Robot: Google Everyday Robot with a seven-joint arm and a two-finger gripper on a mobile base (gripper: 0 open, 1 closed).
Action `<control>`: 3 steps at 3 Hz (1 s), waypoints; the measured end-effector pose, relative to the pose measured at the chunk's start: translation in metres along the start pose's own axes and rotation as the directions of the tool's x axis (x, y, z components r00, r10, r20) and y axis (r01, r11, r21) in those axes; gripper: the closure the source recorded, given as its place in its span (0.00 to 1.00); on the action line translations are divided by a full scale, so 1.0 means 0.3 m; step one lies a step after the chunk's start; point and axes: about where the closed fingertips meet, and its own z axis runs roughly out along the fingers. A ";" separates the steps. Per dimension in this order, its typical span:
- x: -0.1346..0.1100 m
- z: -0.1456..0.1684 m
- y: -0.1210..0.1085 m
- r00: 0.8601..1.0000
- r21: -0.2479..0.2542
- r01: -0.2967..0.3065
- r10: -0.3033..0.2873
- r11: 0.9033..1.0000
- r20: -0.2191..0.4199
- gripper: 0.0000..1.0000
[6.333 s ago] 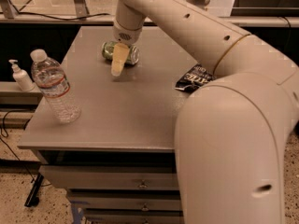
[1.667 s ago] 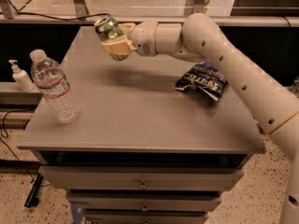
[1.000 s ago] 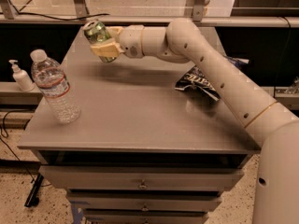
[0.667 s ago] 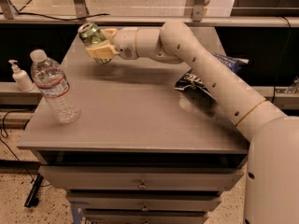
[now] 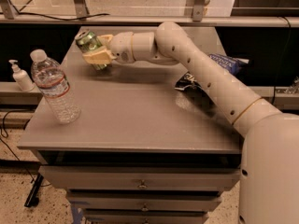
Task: Place green can upright
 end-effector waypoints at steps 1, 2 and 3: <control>0.032 0.003 0.017 1.000 -0.002 -0.026 0.026 1.000 -0.005 1.00; 0.054 -0.012 0.026 0.999 0.006 -0.039 0.040 0.999 -0.023 0.83; 0.049 -0.013 0.025 0.999 0.006 -0.039 0.040 0.999 -0.023 0.59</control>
Offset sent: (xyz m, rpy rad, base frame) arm -0.0088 -0.0204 -0.0258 -0.0399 0.0621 -0.0429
